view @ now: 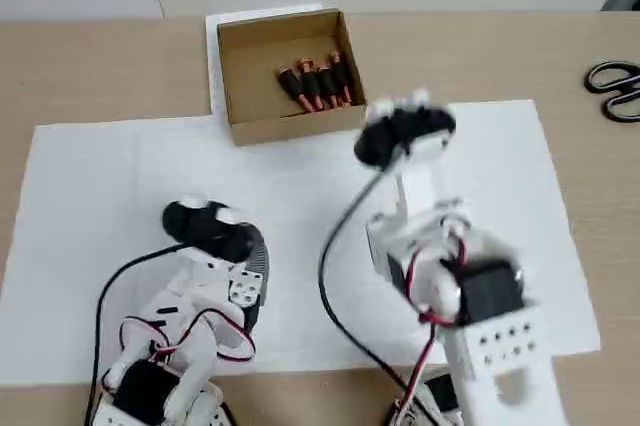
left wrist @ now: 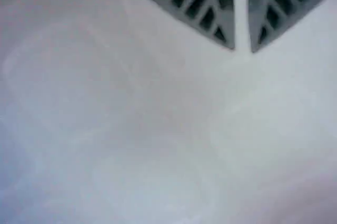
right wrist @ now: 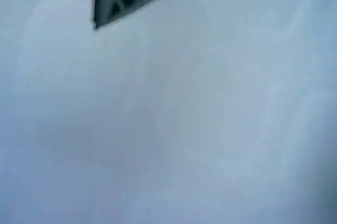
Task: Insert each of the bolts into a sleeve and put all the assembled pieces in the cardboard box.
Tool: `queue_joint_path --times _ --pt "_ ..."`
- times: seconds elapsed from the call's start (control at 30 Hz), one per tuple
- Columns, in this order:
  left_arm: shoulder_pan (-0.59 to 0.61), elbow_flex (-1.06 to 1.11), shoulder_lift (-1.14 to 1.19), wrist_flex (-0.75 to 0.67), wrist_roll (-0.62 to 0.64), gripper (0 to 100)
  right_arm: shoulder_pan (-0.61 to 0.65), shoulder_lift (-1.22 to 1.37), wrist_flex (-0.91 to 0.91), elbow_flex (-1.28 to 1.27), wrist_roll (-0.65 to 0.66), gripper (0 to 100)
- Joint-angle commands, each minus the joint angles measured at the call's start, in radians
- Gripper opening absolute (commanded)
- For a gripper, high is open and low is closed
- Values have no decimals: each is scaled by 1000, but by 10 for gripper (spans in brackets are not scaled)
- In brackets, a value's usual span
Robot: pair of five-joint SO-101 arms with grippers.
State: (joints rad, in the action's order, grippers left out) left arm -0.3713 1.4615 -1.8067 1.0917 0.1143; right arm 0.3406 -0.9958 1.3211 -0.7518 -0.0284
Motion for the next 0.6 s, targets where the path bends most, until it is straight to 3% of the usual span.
queue_joint_path --times 0.0,0.17,0.3,0.43,0.57 --pt "0 24 -12 -15 -132 6 -51 -197 -107 -245 -2 194" --pt "0 79 -12 -17 -114 6 -91 -452 -154 -514 0 180" --pt "-2 108 -11 -17 -89 6 -110 -645 -160 -651 0 0" --pt "-8 160 -12 -21 -86 6 -145 -825 -104 -778 -2 17" --pt "-2 170 -12 -40 -69 6 -160 -803 -160 -859 -3 4"
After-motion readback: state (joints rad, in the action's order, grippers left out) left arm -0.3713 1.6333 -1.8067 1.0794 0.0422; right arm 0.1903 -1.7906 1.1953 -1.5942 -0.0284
